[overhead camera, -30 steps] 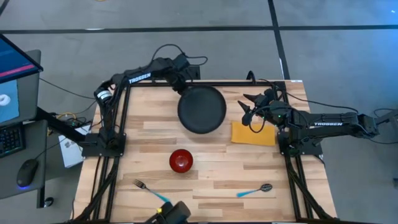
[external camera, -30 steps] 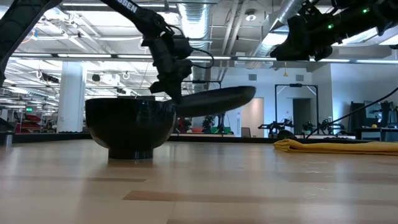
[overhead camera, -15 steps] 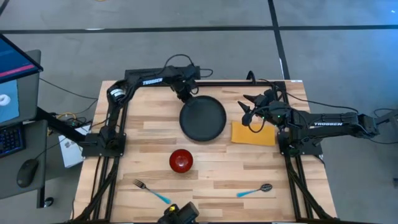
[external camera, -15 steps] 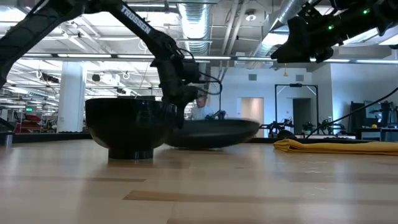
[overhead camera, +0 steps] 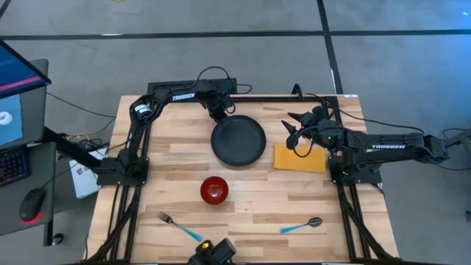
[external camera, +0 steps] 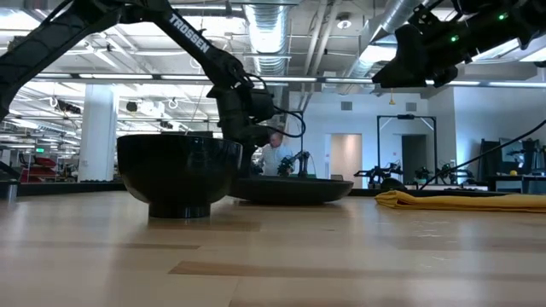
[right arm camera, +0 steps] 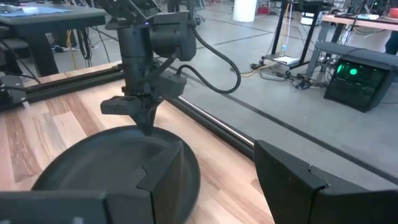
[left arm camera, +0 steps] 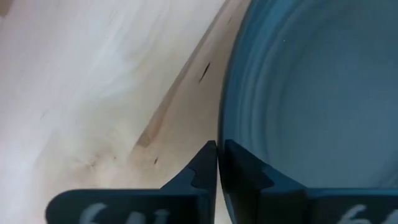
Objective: Set table place
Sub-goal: Move the black plate to the top center of the table, then put the red bowl on the black plate
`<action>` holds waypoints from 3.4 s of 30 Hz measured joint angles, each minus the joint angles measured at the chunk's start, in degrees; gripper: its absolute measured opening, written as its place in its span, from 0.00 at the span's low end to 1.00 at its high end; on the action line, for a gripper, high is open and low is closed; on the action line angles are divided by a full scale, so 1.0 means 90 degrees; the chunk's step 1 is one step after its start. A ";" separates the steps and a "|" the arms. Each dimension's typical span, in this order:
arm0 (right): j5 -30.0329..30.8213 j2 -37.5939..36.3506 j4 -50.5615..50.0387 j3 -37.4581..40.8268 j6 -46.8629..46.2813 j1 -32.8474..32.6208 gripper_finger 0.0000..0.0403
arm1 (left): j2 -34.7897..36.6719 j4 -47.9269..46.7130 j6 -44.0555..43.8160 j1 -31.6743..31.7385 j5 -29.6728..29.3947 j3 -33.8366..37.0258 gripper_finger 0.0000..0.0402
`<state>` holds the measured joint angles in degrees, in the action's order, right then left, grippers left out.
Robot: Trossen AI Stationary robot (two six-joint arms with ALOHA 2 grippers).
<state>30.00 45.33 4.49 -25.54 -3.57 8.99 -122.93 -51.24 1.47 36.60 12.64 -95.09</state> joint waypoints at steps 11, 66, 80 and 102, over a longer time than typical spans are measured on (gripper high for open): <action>0.0000 0.0001 -0.0283 0.0000 0.0001 0.0000 0.55 | 0.0000 0.0000 0.0508 0.0026 0.0393 0.0000 0.10; -0.0522 0.0001 -0.0310 0.0000 -0.0774 -0.0085 0.55 | 0.7638 0.2450 0.0015 -0.2004 0.0025 0.5475 0.40; -0.0495 0.0004 -0.0301 0.0000 -0.0787 -0.0078 0.55 | 0.6298 0.2668 -0.0952 -0.3932 -0.0309 0.5905 0.40; -0.0495 0.0004 -0.0970 0.0003 -0.0780 -0.0124 0.55 | 0.3451 0.1342 -0.2394 -0.4442 -0.1009 0.3686 0.40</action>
<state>25.54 45.36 -4.24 -25.52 -10.59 7.88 -91.87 -39.17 -20.07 -3.38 3.55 -61.92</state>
